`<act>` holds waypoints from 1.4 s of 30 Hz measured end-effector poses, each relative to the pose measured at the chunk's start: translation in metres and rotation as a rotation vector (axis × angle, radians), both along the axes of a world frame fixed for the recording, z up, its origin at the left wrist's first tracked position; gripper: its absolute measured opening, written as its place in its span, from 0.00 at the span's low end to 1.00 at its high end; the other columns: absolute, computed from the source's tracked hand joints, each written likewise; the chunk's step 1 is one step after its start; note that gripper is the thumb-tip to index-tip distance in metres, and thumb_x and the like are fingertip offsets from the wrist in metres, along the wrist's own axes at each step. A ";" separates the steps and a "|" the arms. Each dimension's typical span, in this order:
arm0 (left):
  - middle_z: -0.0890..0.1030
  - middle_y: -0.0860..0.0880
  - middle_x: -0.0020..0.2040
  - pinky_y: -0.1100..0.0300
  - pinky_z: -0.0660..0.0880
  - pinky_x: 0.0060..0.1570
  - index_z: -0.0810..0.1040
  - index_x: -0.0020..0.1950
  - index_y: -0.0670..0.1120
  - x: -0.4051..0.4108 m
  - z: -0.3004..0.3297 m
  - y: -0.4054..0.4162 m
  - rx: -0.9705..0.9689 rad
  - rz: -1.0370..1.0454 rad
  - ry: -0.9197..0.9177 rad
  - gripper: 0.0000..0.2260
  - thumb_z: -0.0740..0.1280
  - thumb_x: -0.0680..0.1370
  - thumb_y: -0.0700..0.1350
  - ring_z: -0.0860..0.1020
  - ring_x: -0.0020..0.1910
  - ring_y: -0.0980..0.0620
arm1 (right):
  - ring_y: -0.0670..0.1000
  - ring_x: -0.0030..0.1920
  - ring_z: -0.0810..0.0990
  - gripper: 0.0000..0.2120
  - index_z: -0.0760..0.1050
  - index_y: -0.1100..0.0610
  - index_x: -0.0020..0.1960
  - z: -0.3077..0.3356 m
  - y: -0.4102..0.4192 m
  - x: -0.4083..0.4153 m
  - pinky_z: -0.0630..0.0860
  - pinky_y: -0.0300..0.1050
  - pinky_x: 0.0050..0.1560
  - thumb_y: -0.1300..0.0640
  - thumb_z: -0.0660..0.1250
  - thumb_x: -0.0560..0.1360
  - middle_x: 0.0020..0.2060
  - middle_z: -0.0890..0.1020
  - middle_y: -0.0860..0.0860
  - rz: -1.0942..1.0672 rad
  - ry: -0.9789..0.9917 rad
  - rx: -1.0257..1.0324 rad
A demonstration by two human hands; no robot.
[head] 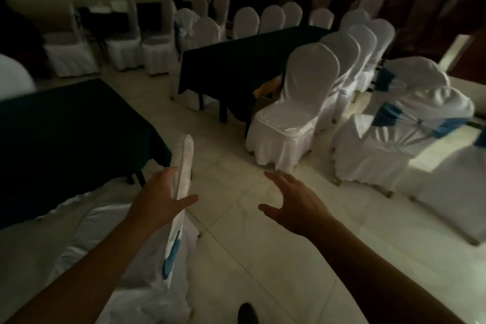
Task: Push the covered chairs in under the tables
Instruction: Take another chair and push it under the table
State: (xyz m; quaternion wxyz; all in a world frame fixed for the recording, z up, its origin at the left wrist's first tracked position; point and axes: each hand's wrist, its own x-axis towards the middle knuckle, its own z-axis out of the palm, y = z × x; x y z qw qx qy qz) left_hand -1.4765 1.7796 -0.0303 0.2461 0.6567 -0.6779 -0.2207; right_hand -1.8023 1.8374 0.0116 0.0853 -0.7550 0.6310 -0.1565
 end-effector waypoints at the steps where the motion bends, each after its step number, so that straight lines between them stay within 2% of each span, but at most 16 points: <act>1: 0.71 0.49 0.64 0.54 0.73 0.50 0.62 0.70 0.55 -0.002 -0.003 -0.011 -0.007 0.022 0.026 0.46 0.69 0.58 0.74 0.73 0.56 0.50 | 0.50 0.60 0.73 0.38 0.54 0.39 0.73 -0.001 -0.021 -0.003 0.71 0.46 0.55 0.33 0.67 0.69 0.66 0.72 0.47 0.029 0.004 -0.002; 4: 0.72 0.50 0.63 0.52 0.73 0.51 0.61 0.70 0.56 -0.008 -0.010 -0.048 -0.049 0.083 0.042 0.43 0.71 0.61 0.71 0.74 0.56 0.51 | 0.51 0.62 0.73 0.38 0.53 0.38 0.72 -0.004 -0.086 -0.012 0.72 0.47 0.57 0.33 0.67 0.68 0.67 0.71 0.47 0.122 0.020 0.022; 10: 0.72 0.49 0.64 0.57 0.69 0.51 0.61 0.71 0.53 -0.025 -0.017 -0.094 -0.062 0.205 0.018 0.40 0.73 0.66 0.65 0.72 0.57 0.52 | 0.53 0.63 0.71 0.39 0.52 0.40 0.73 -0.001 -0.205 -0.009 0.71 0.50 0.59 0.33 0.67 0.70 0.68 0.69 0.50 0.297 0.108 0.056; 15: 0.72 0.54 0.63 0.57 0.69 0.47 0.61 0.67 0.61 -0.023 -0.021 -0.090 0.006 0.401 0.027 0.40 0.66 0.60 0.76 0.71 0.52 0.57 | 0.53 0.65 0.69 0.38 0.53 0.39 0.74 0.000 -0.277 0.030 0.70 0.50 0.60 0.33 0.66 0.70 0.70 0.68 0.50 0.490 0.125 0.079; 18: 0.74 0.56 0.60 0.61 0.67 0.43 0.61 0.63 0.66 -0.019 -0.025 -0.080 0.036 0.620 -0.081 0.39 0.62 0.56 0.80 0.71 0.47 0.60 | 0.52 0.66 0.67 0.38 0.55 0.41 0.75 -0.007 -0.307 0.068 0.66 0.47 0.64 0.36 0.68 0.70 0.69 0.67 0.49 0.654 0.052 0.105; 19: 0.74 0.56 0.61 0.61 0.66 0.44 0.60 0.63 0.66 -0.019 -0.027 -0.078 0.063 0.692 -0.121 0.41 0.61 0.55 0.81 0.72 0.49 0.59 | 0.50 0.65 0.67 0.38 0.57 0.42 0.74 -0.011 -0.312 0.077 0.64 0.44 0.63 0.37 0.69 0.70 0.68 0.68 0.48 0.707 0.019 0.115; 21: 0.72 0.55 0.66 0.56 0.68 0.51 0.58 0.67 0.66 -0.019 -0.032 -0.072 0.130 0.843 -0.191 0.46 0.58 0.52 0.83 0.73 0.58 0.53 | 0.48 0.64 0.68 0.37 0.59 0.44 0.73 -0.020 -0.325 0.098 0.63 0.41 0.62 0.40 0.71 0.70 0.67 0.70 0.47 0.839 -0.065 0.151; 23: 0.70 0.55 0.68 0.51 0.69 0.57 0.56 0.69 0.65 -0.021 -0.036 -0.068 0.185 0.944 -0.223 0.51 0.57 0.50 0.85 0.71 0.62 0.51 | 0.48 0.63 0.69 0.37 0.61 0.45 0.73 -0.029 -0.338 0.117 0.67 0.45 0.63 0.41 0.73 0.69 0.67 0.71 0.49 0.967 -0.102 0.197; 26: 0.68 0.54 0.71 0.49 0.70 0.59 0.58 0.70 0.64 -0.030 -0.032 -0.067 0.226 1.033 -0.205 0.53 0.58 0.48 0.84 0.70 0.64 0.50 | 0.52 0.63 0.69 0.38 0.62 0.47 0.73 -0.040 -0.359 0.137 0.70 0.49 0.60 0.41 0.73 0.69 0.66 0.70 0.50 1.127 -0.070 0.225; 28: 0.68 0.54 0.71 0.50 0.70 0.60 0.59 0.70 0.63 -0.046 -0.029 -0.063 0.249 1.113 -0.194 0.54 0.59 0.48 0.84 0.70 0.64 0.50 | 0.52 0.63 0.69 0.36 0.64 0.48 0.72 -0.043 -0.375 0.149 0.70 0.47 0.57 0.42 0.74 0.68 0.66 0.71 0.51 1.259 -0.063 0.222; 31: 0.69 0.54 0.70 0.51 0.72 0.59 0.61 0.70 0.61 -0.075 -0.026 -0.058 0.299 1.222 -0.148 0.55 0.61 0.47 0.84 0.72 0.63 0.50 | 0.53 0.58 0.74 0.32 0.69 0.49 0.67 -0.044 -0.390 0.165 0.69 0.40 0.46 0.43 0.73 0.67 0.59 0.76 0.52 1.424 -0.042 0.199; 33: 0.72 0.52 0.68 0.51 0.72 0.58 0.63 0.70 0.59 -0.088 -0.024 -0.054 0.371 1.255 -0.122 0.56 0.62 0.46 0.83 0.73 0.61 0.49 | 0.55 0.61 0.72 0.35 0.67 0.48 0.68 -0.045 -0.394 0.175 0.72 0.48 0.51 0.38 0.70 0.65 0.62 0.73 0.52 1.455 0.060 0.234; 34: 0.73 0.52 0.66 0.52 0.72 0.58 0.64 0.69 0.58 -0.092 -0.023 -0.053 0.409 1.261 -0.122 0.55 0.63 0.47 0.82 0.73 0.60 0.49 | 0.56 0.62 0.71 0.36 0.66 0.48 0.68 -0.047 -0.395 0.179 0.71 0.50 0.55 0.36 0.69 0.64 0.62 0.73 0.52 1.476 0.103 0.232; 37: 0.74 0.49 0.63 0.52 0.72 0.57 0.65 0.69 0.56 -0.098 -0.028 -0.050 0.487 1.257 -0.168 0.47 0.71 0.55 0.73 0.74 0.59 0.47 | 0.58 0.58 0.71 0.33 0.68 0.51 0.64 -0.055 -0.396 0.190 0.68 0.47 0.52 0.37 0.71 0.64 0.60 0.74 0.54 1.553 0.153 0.155; 40: 0.78 0.48 0.57 0.52 0.74 0.52 0.66 0.65 0.55 -0.094 -0.038 -0.048 0.515 1.255 -0.254 0.37 0.75 0.61 0.64 0.76 0.55 0.45 | 0.58 0.57 0.71 0.30 0.69 0.50 0.61 -0.064 -0.397 0.199 0.71 0.50 0.54 0.40 0.73 0.64 0.58 0.74 0.54 1.555 0.217 0.164; 42: 0.79 0.49 0.54 0.53 0.75 0.49 0.68 0.61 0.56 -0.091 -0.042 -0.049 0.499 1.266 -0.292 0.32 0.75 0.62 0.61 0.77 0.52 0.45 | 0.55 0.50 0.76 0.23 0.70 0.50 0.53 -0.069 -0.400 0.200 0.74 0.47 0.46 0.42 0.74 0.65 0.50 0.77 0.52 1.547 0.204 0.180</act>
